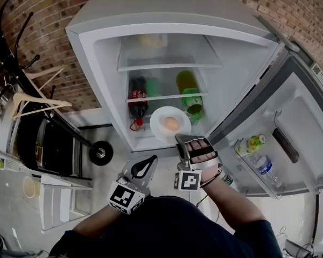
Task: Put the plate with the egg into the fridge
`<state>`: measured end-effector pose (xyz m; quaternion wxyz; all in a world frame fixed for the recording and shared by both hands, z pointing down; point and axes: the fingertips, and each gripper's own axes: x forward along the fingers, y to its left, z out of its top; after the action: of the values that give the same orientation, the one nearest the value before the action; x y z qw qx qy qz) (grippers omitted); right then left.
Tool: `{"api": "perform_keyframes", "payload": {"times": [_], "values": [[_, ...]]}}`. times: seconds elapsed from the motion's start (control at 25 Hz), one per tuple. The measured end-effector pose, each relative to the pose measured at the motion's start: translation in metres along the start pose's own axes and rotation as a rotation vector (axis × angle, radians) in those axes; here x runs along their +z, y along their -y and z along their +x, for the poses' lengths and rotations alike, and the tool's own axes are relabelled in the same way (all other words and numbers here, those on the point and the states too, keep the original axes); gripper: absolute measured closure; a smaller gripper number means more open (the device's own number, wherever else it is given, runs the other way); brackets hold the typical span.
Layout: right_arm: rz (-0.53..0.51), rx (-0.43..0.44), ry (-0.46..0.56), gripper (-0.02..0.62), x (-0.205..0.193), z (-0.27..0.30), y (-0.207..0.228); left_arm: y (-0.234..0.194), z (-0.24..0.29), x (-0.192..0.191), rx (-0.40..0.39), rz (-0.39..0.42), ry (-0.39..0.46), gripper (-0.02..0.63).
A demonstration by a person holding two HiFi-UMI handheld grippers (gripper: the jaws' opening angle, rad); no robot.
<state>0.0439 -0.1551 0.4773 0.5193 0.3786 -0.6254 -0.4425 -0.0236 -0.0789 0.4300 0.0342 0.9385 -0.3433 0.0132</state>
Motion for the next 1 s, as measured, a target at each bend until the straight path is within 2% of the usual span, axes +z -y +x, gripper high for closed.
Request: {"api": "perform_keyframes", "payload": {"times": [0.28, 0.4, 0.6, 1.0], "values": [[0.008, 0.003, -0.073, 0.572, -0.002, 0.06, 0.015, -0.035, 0.013, 0.001, -0.077, 0.002, -0.011, 0.603], [0.002, 0.017, -0.084, 0.572, -0.004, 0.078, 0.019, -0.042, 0.017, 0.002, -0.073, -0.005, -0.011, 0.603], [-0.029, 0.053, -0.097, 0.572, -0.01, 0.109, 0.017, -0.048, 0.026, 0.001, -0.071, 0.03, -0.015, 0.603], [-0.079, 0.128, -0.135, 0.572, -0.032, 0.163, 0.023, -0.055, 0.042, 0.004, -0.036, 0.016, -0.001, 0.603]]}}
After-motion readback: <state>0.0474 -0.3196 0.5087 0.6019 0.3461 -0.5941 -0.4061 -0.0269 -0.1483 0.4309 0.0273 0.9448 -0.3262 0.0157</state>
